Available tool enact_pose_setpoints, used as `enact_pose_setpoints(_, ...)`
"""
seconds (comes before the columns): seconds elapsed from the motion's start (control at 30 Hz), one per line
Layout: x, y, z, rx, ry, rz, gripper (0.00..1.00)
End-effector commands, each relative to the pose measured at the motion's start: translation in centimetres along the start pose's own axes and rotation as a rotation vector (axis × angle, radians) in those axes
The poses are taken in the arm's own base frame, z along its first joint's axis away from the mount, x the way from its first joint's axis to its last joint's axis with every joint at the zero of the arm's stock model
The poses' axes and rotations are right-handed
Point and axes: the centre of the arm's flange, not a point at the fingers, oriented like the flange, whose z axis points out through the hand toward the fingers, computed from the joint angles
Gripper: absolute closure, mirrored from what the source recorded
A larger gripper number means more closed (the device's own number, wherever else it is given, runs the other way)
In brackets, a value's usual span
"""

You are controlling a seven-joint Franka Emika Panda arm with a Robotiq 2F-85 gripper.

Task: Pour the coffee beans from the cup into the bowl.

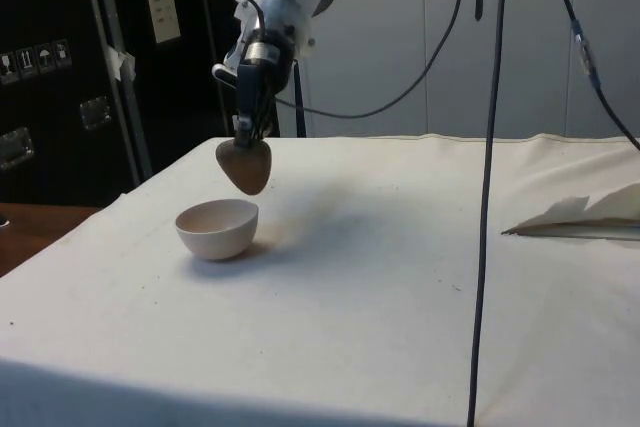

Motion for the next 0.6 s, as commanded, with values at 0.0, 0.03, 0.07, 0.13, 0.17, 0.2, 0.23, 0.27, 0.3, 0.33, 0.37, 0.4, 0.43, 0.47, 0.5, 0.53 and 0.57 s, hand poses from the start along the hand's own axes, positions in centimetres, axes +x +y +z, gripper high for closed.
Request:
enact_pose_setpoints(0.0, 0.08, -0.06, -0.04, -0.025, -0.007, 0.005, 0.97)
enact_pose_setpoints(0.03, 0.07, -0.03, -0.02, -0.029, -0.01, 0.004, 0.97)
enact_pose_setpoints(0.07, 0.07, 0.0, -0.01, -0.035, -0.013, 0.003, 0.97)
enact_pose_setpoints(0.13, -0.01, 0.14, -0.05, -0.022, -0.01, -0.003, 0.97)
enact_pose_setpoints(0.17, 0.08, 0.03, -0.03, -0.044, -0.019, 0.001, 0.97)
enact_pose_setpoints(0.2, 0.08, 0.07, -0.05, -0.054, -0.025, -0.001, 0.97)
enact_pose_setpoints(0.23, 0.06, 0.12, -0.08, -0.059, -0.028, -0.002, 0.97)
enact_pose_setpoints(0.27, 0.06, 0.14, -0.07, -0.065, -0.03, -0.003, 0.97)
enact_pose_setpoints(0.3, 0.05, 0.17, -0.06, -0.069, -0.034, -0.003, 0.97)
enact_pose_setpoints(0.33, 0.09, 0.17, -0.07, -0.076, -0.036, -0.005, 0.97)
enact_pose_setpoints(0.37, 0.07, 0.22, -0.1, -0.081, -0.039, -0.006, 0.97)
enact_pose_setpoints(0.4, 0.06, 0.23, -0.08, -0.085, -0.043, -0.008, 0.97)
enact_pose_setpoints(0.43, 0.05, 0.29, -0.12, -0.091, -0.045, -0.007, 0.97)
enact_pose_setpoints(0.47, -0.02, 0.42, -0.14, -0.076, -0.041, -0.013, 0.97)
enact_pose_setpoints(0.5, 0.04, 0.32, -0.11, -0.097, -0.049, -0.009, 0.97)
enact_pose_setpoints(0.53, 0.05, 0.37, -0.15, -0.109, -0.055, -0.011, 0.97)
enact_pose_setpoints(0.57, 0.05, 0.38, -0.13, -0.114, -0.058, -0.012, 0.97)
